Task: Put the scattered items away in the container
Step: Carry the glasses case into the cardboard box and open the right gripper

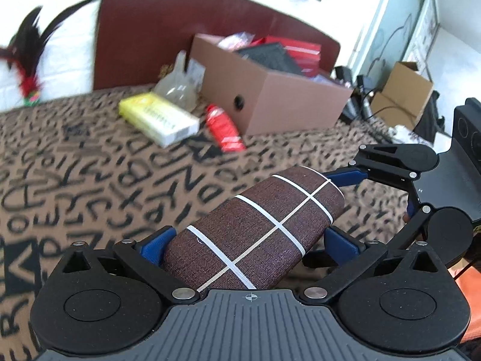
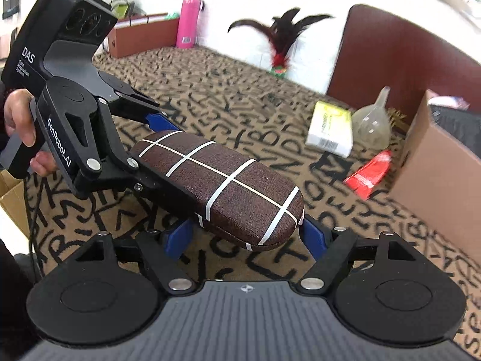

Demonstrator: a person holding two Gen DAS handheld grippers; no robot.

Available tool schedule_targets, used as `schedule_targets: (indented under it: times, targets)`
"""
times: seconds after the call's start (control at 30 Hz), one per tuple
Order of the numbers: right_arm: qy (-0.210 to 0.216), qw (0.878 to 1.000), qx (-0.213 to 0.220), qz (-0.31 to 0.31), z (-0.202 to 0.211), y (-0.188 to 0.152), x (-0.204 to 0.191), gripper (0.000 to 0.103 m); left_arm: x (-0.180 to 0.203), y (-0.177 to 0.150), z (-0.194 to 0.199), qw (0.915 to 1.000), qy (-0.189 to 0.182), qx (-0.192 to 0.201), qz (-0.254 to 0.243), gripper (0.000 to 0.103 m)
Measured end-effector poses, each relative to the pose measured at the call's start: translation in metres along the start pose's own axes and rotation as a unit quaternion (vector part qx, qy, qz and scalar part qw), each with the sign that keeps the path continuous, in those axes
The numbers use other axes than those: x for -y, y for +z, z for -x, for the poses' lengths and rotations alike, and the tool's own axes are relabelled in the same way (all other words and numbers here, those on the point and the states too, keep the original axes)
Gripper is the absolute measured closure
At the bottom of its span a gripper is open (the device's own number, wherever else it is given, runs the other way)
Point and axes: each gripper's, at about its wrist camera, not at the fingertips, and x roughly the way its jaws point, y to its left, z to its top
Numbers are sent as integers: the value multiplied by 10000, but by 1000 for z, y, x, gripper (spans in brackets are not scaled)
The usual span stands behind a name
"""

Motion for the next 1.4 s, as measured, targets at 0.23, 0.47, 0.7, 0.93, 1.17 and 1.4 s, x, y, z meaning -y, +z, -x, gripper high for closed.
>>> schedule_targets:
  times: [0.23,0.47,0.7,0.93,1.17,1.4]
  targets:
    - [-484,9982,348,-4,45,11,34,22,41,58,-17,9979,-203,250,-558,0]
    - [-1170,9919,497,50,87,12,85,22,86,121,-59,9930,-562,356,-977,0]
    - [-1678,9841,565,-108,111,10,153,22,129,182,-114,9862,-682,404,-1455,0]
    - [-2065,9771,455,-254,115,2,219,22,151,226,-181,9822,-845,264,-1656,0]
    - [-2145,9759,143,-367,89,-10,285,22,146,251,-246,9835,-656,-7,-1688,0]
    - [-2125,9761,43,-455,62,-20,313,17,125,256,-254,9897,-840,-34,-1160,0]
